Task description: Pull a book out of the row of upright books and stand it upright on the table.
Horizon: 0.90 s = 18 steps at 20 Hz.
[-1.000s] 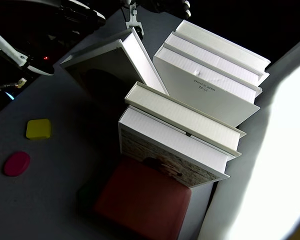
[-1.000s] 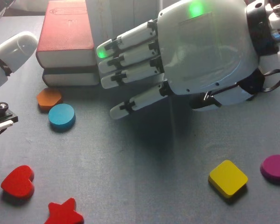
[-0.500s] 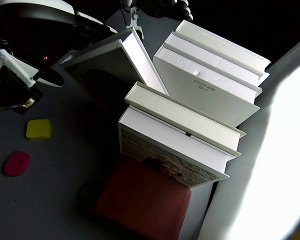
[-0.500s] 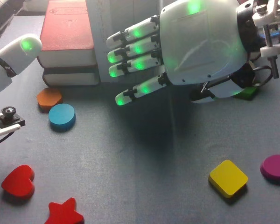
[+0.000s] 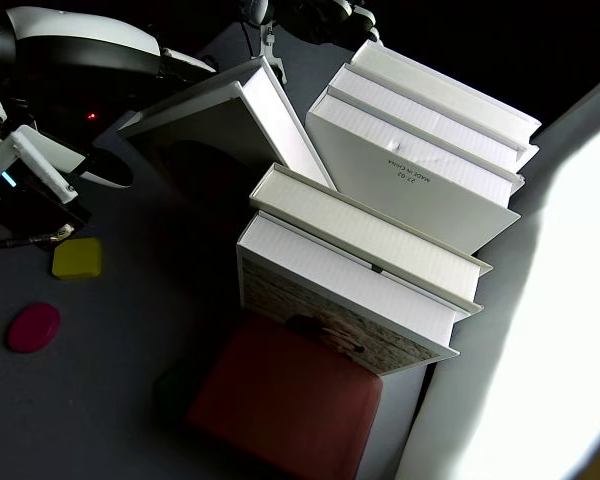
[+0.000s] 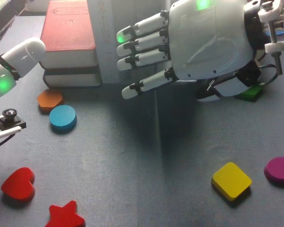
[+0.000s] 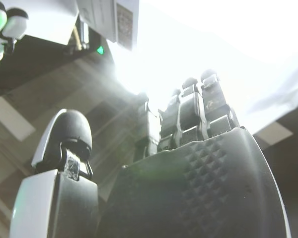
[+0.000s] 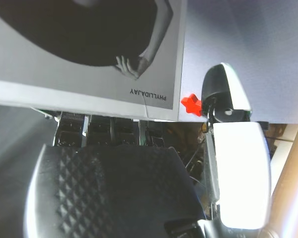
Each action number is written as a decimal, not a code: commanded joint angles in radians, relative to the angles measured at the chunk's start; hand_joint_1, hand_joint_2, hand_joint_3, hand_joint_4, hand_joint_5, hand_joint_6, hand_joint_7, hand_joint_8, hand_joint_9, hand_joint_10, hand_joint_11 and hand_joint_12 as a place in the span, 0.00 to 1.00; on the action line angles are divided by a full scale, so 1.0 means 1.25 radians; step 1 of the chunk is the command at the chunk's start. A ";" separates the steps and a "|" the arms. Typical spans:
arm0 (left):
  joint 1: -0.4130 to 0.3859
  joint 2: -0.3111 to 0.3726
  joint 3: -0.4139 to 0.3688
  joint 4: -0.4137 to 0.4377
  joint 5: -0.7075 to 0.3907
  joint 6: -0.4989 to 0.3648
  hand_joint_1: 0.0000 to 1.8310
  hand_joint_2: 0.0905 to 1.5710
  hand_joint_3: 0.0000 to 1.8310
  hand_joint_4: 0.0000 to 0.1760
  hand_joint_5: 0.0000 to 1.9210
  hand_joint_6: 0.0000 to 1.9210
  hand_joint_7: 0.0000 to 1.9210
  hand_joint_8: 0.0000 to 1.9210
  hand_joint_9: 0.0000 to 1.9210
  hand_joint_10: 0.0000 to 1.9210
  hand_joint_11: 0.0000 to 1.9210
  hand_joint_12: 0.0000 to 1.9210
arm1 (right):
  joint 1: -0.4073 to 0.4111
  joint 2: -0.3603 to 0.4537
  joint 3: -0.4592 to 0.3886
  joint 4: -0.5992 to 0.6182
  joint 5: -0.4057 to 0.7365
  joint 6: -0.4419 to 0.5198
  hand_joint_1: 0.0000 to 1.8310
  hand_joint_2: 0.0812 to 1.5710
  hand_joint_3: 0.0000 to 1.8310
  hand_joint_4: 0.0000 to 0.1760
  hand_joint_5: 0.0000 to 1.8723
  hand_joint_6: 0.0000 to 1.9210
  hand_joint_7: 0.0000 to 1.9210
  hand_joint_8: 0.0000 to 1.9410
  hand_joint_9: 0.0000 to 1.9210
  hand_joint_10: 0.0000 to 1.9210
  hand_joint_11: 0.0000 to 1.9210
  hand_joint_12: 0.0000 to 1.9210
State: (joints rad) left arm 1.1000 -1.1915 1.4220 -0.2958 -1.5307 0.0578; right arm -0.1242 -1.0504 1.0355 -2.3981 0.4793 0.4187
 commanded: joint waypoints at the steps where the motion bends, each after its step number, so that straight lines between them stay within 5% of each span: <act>1: -0.005 0.000 0.004 -0.009 -0.090 -0.007 0.21 0.86 0.00 0.52 0.11 0.00 0.00 0.00 0.00 0.00 0.00 0.00 | 0.001 0.000 0.001 0.009 -0.072 0.002 0.36 0.73 0.00 1.00 0.00 0.00 0.00 0.00 0.00 0.00 0.00 0.00; 2: -0.005 0.000 0.004 -0.009 -0.090 -0.007 0.20 0.86 0.00 0.44 0.11 0.00 0.00 0.00 0.00 0.00 0.00 0.00 | 0.001 0.001 0.001 0.007 -0.078 0.003 0.39 0.73 0.00 1.00 0.00 0.00 0.00 0.00 0.00 0.00 0.00 0.00; 4: -0.004 0.000 0.004 -0.009 -0.091 -0.007 0.21 0.86 0.00 0.46 0.11 0.00 0.00 0.00 0.00 0.00 0.00 0.00 | 0.000 0.002 0.001 -0.019 -0.098 0.022 0.36 0.73 0.00 1.00 0.00 0.00 0.00 0.00 0.00 0.00 0.00 0.00; 5: -0.004 0.000 0.004 -0.009 -0.091 -0.007 0.21 0.86 0.00 0.52 0.11 0.00 0.00 0.00 0.00 0.00 0.00 0.00 | 0.000 0.001 0.001 -0.040 -0.102 0.037 0.36 0.69 0.00 0.48 0.00 0.00 0.00 0.00 0.00 0.00 0.00 0.00; 6: -0.004 0.000 0.004 -0.009 -0.091 -0.007 0.22 0.86 0.00 0.52 0.11 0.00 0.00 0.00 0.00 0.00 0.00 0.00 | 0.000 0.001 0.001 -0.059 -0.105 0.055 0.39 0.67 0.00 0.43 0.00 0.00 0.00 0.00 0.00 0.00 0.00 0.21; 7: -0.004 0.000 0.004 -0.009 -0.091 -0.007 0.22 0.86 0.00 0.50 0.11 0.00 0.00 0.00 0.00 0.00 0.00 0.00 | 0.000 0.001 0.002 -0.069 -0.105 0.063 0.42 0.67 0.00 0.57 0.00 0.00 0.00 0.00 0.00 0.00 0.00 0.25; 8: -0.004 0.000 0.004 -0.009 -0.091 -0.007 0.22 0.86 0.00 0.48 0.11 0.00 0.00 0.00 0.00 0.00 0.00 0.00 | 0.000 0.002 0.002 -0.069 -0.106 0.065 0.37 0.68 0.00 0.58 0.00 0.00 0.00 0.00 0.00 0.00 0.00 0.05; 10: -0.004 0.000 0.004 -0.009 -0.092 -0.008 0.22 0.87 0.00 0.42 0.11 0.00 0.00 0.00 0.00 0.00 0.01 0.00 | 0.000 0.002 0.001 -0.069 -0.107 0.065 0.48 0.62 0.00 0.56 0.00 0.00 0.00 0.00 0.00 0.00 0.00 0.00; 11: -0.004 0.000 0.004 -0.009 -0.092 -0.008 0.22 0.86 0.00 0.42 0.12 0.00 0.00 0.00 0.00 0.00 0.00 0.00 | 0.000 0.002 0.000 -0.069 -0.107 0.065 0.47 0.61 0.00 0.70 0.00 0.00 0.00 0.00 0.00 0.00 0.00 0.00; 12: -0.004 0.000 0.004 -0.009 -0.092 -0.008 0.21 0.86 0.00 0.45 0.11 0.00 0.00 0.00 0.00 0.00 0.00 0.00 | 0.000 0.004 -0.002 -0.069 -0.109 0.065 0.45 0.62 0.00 0.49 0.00 0.00 0.00 0.00 0.00 0.00 0.00 0.00; 13: -0.004 0.000 0.004 -0.009 -0.092 -0.008 0.21 0.86 0.00 0.47 0.12 0.00 0.00 0.00 0.00 0.00 0.00 0.00 | 0.002 0.008 -0.005 -0.069 -0.112 0.065 0.44 0.62 0.00 0.40 0.00 0.00 0.00 0.00 0.00 0.00 0.00 0.00; 14: -0.004 0.000 0.004 -0.009 -0.092 -0.008 0.22 0.86 0.00 0.49 0.12 0.00 0.00 0.00 0.00 0.00 0.00 0.00 | 0.004 0.010 -0.006 -0.066 -0.112 0.065 0.42 0.62 0.00 0.43 0.00 0.00 0.00 0.00 0.00 0.00 0.00 0.00; 16: -0.004 0.000 0.003 -0.009 -0.093 -0.008 0.22 0.86 0.00 0.53 0.11 0.00 0.00 0.00 0.00 0.00 0.00 0.00 | 0.008 0.013 -0.008 -0.060 -0.112 0.065 0.43 0.60 0.00 0.31 0.00 0.00 0.00 0.00 0.00 0.00 0.00 0.00; 18: -0.004 0.000 0.003 -0.009 -0.094 -0.008 0.19 0.85 0.00 0.47 0.11 0.00 0.00 0.00 0.00 0.00 0.00 0.00 | 0.012 0.022 -0.015 -0.059 -0.112 0.065 0.43 0.59 0.00 0.63 0.00 0.00 0.00 0.00 0.00 0.00 0.00 0.00</act>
State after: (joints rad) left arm 1.1000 -1.1923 1.4220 -0.2962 -1.5311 0.0574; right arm -0.1246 -1.0225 1.0153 -2.4832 0.4175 0.5026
